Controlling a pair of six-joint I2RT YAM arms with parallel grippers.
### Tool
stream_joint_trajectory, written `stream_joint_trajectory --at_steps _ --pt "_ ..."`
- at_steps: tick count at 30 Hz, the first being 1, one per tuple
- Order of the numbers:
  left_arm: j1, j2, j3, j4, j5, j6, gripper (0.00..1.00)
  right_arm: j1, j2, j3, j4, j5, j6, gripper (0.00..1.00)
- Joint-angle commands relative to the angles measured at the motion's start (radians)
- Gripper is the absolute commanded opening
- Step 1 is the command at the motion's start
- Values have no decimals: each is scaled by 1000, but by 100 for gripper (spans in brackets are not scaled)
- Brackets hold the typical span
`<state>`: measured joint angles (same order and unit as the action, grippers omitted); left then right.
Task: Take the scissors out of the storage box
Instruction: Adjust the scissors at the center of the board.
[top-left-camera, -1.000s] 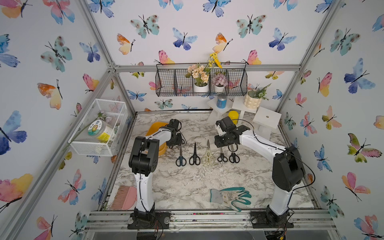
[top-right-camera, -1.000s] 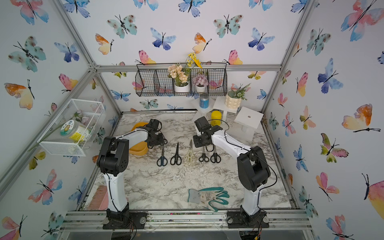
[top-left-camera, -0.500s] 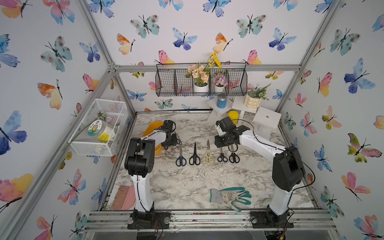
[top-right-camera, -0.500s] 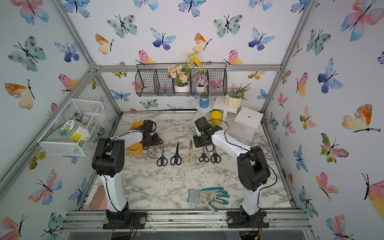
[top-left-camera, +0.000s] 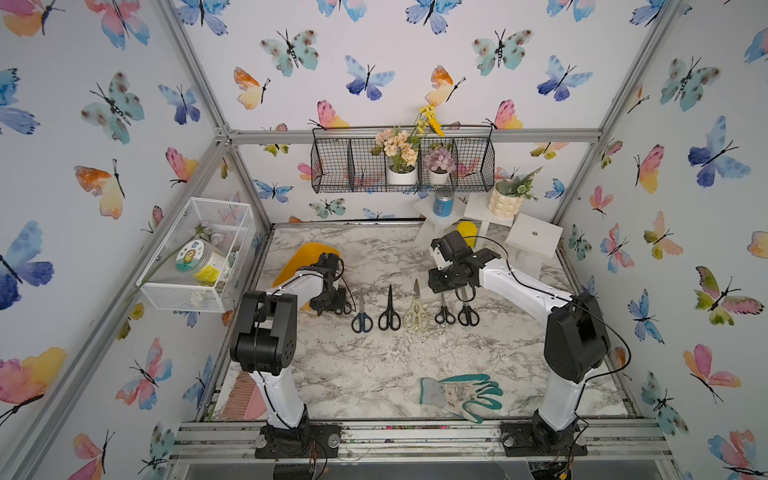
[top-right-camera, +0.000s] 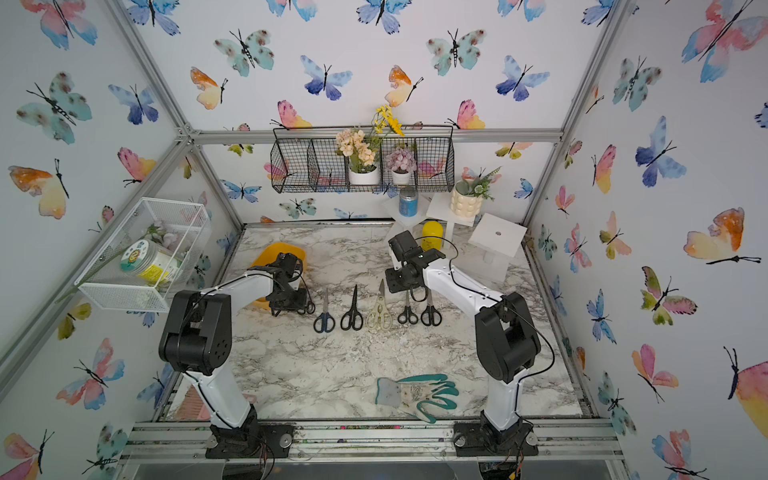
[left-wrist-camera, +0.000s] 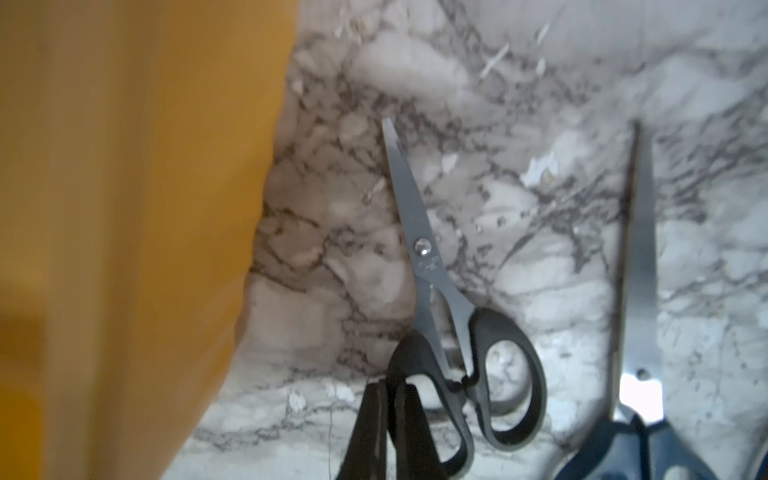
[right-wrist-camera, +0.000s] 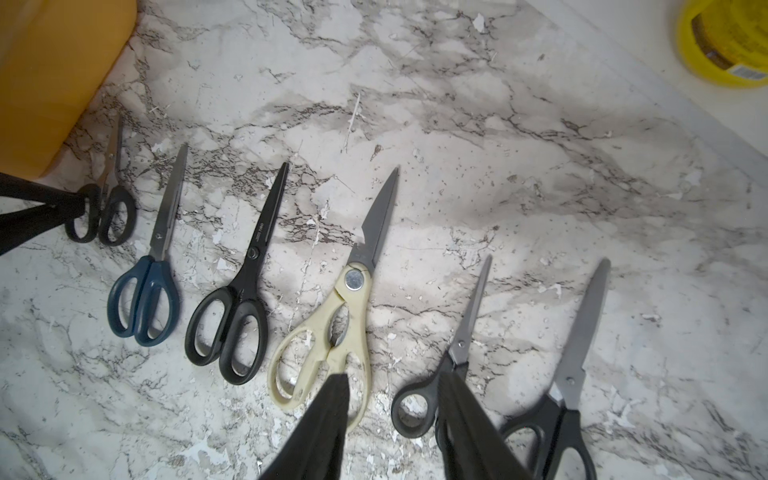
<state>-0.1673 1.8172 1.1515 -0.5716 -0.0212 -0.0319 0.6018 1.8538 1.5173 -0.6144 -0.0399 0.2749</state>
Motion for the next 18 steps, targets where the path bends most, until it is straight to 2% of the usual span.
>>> stream_joint_trajectory --at_steps 1,8,17,18 --pt "-13 -59 -57 -82 24 10 0 3 25 40 -30 -31 -17 41" --pt "-31 -81 -133 -96 -30 -5 0 4 23 40 -30 -49 -22 41" --pt "-32 -73 -89 -113 -161 -21 0 6 0 13 -15 -55 -16 41" --pt "-31 -73 -84 -113 -160 -22 5 6 -3 11 -13 -54 -16 41"
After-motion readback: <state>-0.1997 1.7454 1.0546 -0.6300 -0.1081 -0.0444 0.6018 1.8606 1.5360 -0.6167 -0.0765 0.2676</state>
